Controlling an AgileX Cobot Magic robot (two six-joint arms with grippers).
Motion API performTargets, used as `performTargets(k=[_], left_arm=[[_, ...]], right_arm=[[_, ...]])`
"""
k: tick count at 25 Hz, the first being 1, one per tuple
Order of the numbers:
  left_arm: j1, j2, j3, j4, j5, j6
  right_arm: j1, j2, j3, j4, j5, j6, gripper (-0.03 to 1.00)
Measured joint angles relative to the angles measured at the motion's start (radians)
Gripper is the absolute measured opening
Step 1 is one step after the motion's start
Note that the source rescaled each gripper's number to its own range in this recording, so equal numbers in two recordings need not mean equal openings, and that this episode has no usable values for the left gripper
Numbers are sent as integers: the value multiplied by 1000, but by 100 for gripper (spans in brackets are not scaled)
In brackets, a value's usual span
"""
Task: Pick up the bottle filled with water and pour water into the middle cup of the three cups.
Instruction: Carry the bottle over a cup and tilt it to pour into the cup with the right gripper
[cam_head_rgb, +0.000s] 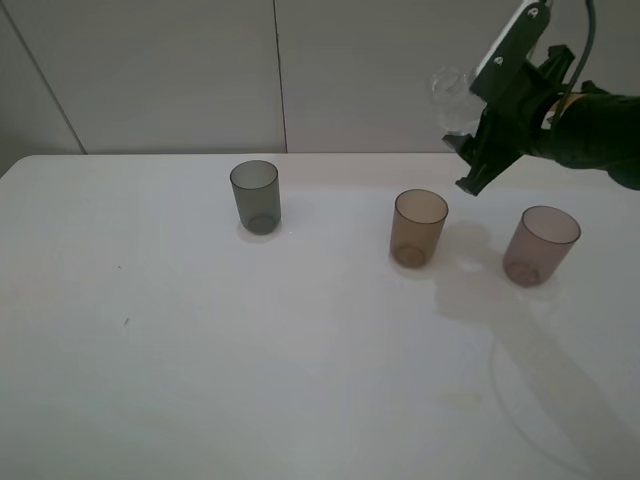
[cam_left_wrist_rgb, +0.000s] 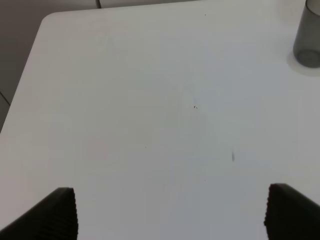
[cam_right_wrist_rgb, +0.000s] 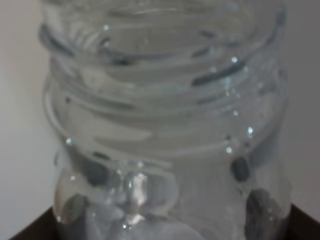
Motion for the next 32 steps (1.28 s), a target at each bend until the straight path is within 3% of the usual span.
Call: performTargets(k=[5,8,29,32], left_arm=[[0,0,0,0,0,0],[0,0,0,0,0,0],[0,0,0,0,0,0],[0,0,0,0,0,0]], right_arm=[[0,0,0,153,3,-290,3],[0,0,0,183,23,-390,3],[1,51,34,239,29,-643,3],[1,63,34,285,29,-737,3]])
